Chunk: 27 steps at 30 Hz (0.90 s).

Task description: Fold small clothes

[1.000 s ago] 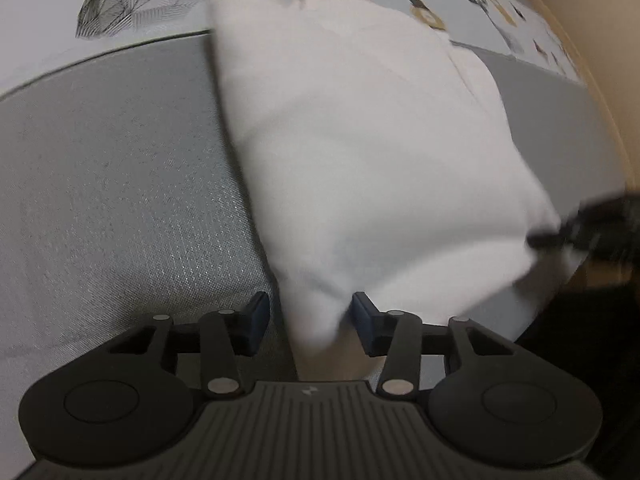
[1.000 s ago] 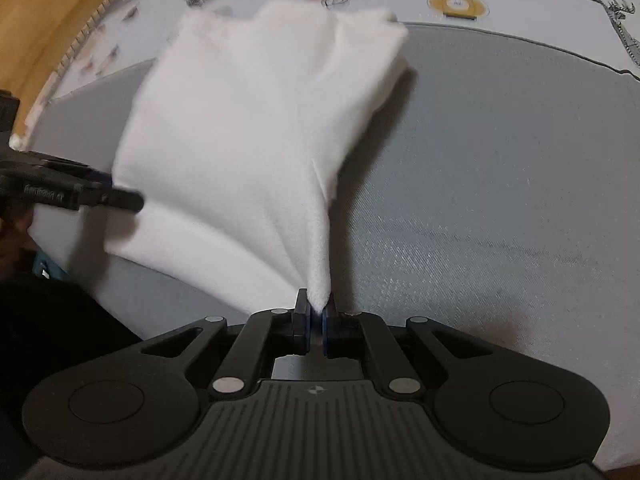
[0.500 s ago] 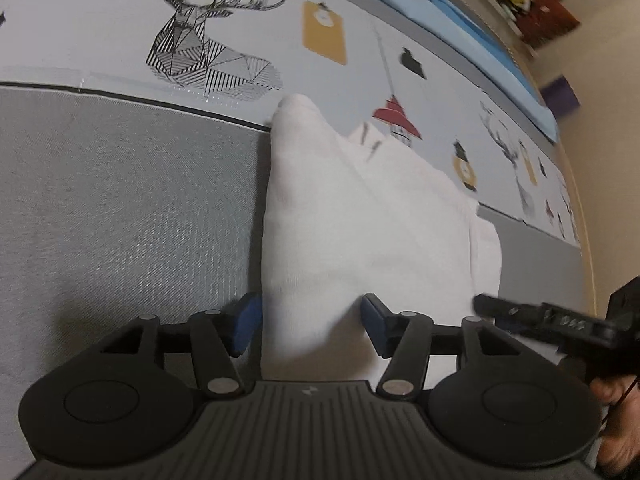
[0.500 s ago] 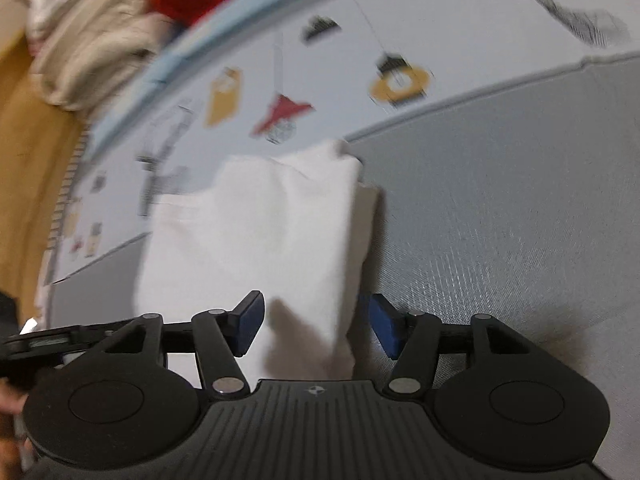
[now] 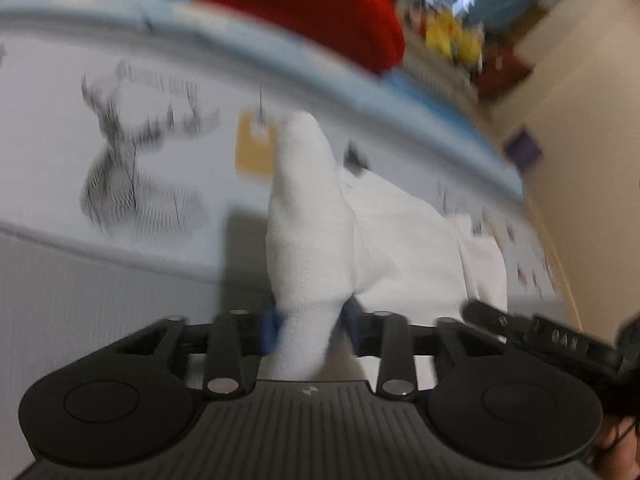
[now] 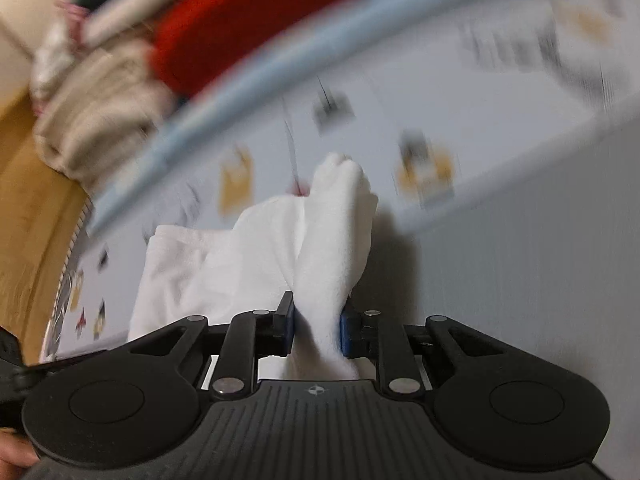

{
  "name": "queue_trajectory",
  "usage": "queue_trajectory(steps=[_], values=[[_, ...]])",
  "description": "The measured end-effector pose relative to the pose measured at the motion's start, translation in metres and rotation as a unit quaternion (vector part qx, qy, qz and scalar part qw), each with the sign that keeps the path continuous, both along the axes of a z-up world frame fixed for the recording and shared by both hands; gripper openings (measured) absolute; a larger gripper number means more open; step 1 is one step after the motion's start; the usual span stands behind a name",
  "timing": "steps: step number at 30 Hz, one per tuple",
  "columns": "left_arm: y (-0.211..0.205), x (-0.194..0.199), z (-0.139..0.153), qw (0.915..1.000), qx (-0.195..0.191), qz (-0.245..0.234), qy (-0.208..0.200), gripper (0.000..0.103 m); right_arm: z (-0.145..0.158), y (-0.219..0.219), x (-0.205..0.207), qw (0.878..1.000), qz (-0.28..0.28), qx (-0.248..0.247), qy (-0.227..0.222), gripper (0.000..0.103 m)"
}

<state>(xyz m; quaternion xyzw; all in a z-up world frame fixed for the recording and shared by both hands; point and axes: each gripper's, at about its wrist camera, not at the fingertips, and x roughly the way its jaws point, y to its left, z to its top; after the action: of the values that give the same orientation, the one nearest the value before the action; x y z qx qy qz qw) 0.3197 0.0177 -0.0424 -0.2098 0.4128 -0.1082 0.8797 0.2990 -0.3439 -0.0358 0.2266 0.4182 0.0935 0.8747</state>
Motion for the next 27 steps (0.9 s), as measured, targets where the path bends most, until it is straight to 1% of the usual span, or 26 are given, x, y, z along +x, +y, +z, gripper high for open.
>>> queue_trajectory(steps=[1, 2, 3, 4, 5, 7, 9, 10, 11, 12, 13, 14, 15, 16, 20, 23, 25, 27], values=[[0.000, 0.000, 0.002, 0.9999, 0.004, 0.010, -0.007, 0.061, 0.005, 0.000, 0.000, 1.000, -0.008, -0.011, -0.026, 0.035], [-0.001, 0.001, 0.000, 0.9999, 0.004, 0.013, -0.005, 0.063, 0.008, -0.002, 0.002, 0.998, -0.025, -0.031, -0.041, 0.044], [-0.001, 0.004, -0.004, 0.9999, 0.004, 0.011, 0.008, 0.063, 0.009, -0.004, 0.003, 0.996, -0.045, -0.061, -0.043, 0.058], [-0.002, 0.006, -0.010, 0.9995, 0.006, 0.009, 0.029, 0.063, 0.008, -0.006, 0.004, 0.994, -0.052, -0.083, -0.038, 0.058], [-0.003, 0.008, -0.018, 0.9985, 0.009, 0.007, 0.054, 0.063, 0.005, -0.009, 0.006, 0.995, -0.049, -0.088, -0.027, 0.057], [-0.004, 0.010, -0.033, 0.9952, 0.013, 0.004, 0.097, 0.062, 0.000, -0.015, 0.008, 0.998, -0.039, -0.056, -0.007, 0.057], [-0.002, 0.009, -0.046, 0.9913, 0.009, 0.006, 0.131, 0.062, -0.007, -0.014, 0.010, 0.999, -0.012, -0.044, 0.019, 0.055], [-0.001, 0.008, -0.052, 0.9896, 0.007, 0.003, 0.144, 0.056, -0.014, -0.011, 0.012, 0.998, 0.005, -0.048, 0.042, 0.055], [0.000, 0.007, -0.057, 0.9881, 0.007, -0.005, 0.153, 0.043, -0.019, -0.008, 0.011, 0.996, 0.015, -0.059, 0.063, 0.055], [-0.003, 0.006, -0.060, 0.9872, 0.006, -0.010, 0.159, 0.037, -0.027, -0.006, 0.012, 0.993, 0.022, -0.077, 0.086, 0.051], [-0.005, 0.006, -0.061, 0.9872, 0.010, -0.013, 0.158, 0.035, -0.031, -0.005, 0.013, 0.991, 0.021, -0.086, 0.100, 0.040], [-0.008, 0.005, -0.060, 0.9880, 0.019, -0.017, 0.152, 0.030, -0.033, -0.009, 0.011, 0.991, 0.019, -0.078, 0.106, 0.031], [-0.010, 0.005, -0.061, 0.9884, 0.025, -0.022, 0.148, 0.030, -0.034, -0.012, 0.011, 0.992, 0.013, -0.058, 0.108, 0.022], [-0.011, 0.004, -0.060, 0.9887, 0.028, -0.024, 0.146, 0.030, -0.033, -0.015, 0.011, 0.993, 0.007, -0.047, 0.106, 0.018], [-0.011, 0.004, -0.057, 0.9891, 0.033, -0.028, 0.141, 0.030, -0.030, -0.010, 0.008, 0.994, 0.010, -0.055, 0.096, 0.017], [-0.012, 0.005, -0.057, 0.9886, 0.037, -0.032, 0.142, 0.031, -0.029, -0.012, 0.006, 0.994, 0.011, -0.058, 0.096, 0.023], [-0.012, 0.002, -0.055, 0.9883, 0.042, -0.038, 0.142, 0.031, -0.032, -0.013, 0.006, 0.992, 0.023, -0.062, 0.106, 0.025], [-0.011, 0.000, -0.054, 0.9878, 0.043, -0.042, 0.143, 0.031, -0.037, -0.013, 0.004, 0.989, 0.042, -0.069, 0.126, 0.025]])
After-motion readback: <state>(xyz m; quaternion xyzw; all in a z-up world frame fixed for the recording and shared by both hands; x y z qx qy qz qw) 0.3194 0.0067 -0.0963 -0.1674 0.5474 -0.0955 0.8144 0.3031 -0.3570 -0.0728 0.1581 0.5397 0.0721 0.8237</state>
